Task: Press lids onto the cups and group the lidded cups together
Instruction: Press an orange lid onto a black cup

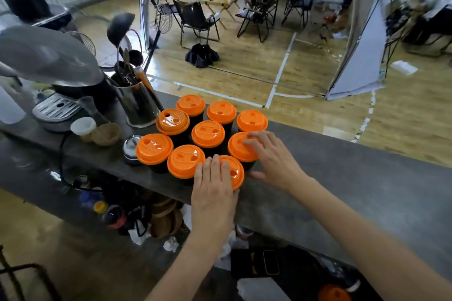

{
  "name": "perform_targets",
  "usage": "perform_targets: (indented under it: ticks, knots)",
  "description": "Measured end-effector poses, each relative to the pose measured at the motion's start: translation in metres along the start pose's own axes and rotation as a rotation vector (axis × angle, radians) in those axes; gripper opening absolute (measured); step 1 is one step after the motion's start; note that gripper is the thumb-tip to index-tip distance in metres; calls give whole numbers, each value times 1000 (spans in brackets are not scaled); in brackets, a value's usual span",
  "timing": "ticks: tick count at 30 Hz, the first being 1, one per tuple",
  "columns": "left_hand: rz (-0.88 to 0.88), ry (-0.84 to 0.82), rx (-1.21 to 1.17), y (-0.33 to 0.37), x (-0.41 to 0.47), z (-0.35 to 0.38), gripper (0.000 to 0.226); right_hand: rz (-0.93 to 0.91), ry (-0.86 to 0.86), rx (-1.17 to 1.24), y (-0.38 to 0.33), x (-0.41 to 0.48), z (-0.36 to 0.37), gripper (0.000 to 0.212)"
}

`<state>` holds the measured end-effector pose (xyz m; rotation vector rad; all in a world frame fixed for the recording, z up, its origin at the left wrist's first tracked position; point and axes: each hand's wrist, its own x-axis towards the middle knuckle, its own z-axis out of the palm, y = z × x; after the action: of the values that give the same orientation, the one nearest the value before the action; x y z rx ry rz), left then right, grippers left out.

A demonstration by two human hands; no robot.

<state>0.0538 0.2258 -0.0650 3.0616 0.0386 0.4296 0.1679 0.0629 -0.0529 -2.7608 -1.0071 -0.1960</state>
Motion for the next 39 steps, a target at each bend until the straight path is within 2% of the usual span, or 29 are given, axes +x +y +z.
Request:
perform_targets:
  ticks: [5,9,15,19,24,29,34,39]
  knots:
    - [-13,-3,14,0,3,-4,80,37,110,230,-4,0,14,68]
    - [0,40,-13,0,3,-3,75,72,181,307,-7,3,14,54]
    - [18,70,-189,1,-6,-1,75,63,216,369,-1,-10,10,55]
    - [82,89,-328,17,-16,1,77,170,289,427,19,-57,3,51]
    - [226,99,-459,71,3,18,70,416,458,357,80,-141,-16,51]
    - [397,68,-556,161,31,37,67,620,597,263,130,-218,-40,52]
    - [500,61,-638,244,59,56,67,720,654,174,163,-270,-49,57]
    - [469,128,-633,268,63,67,65,677,648,192,174,-287,-49,58]
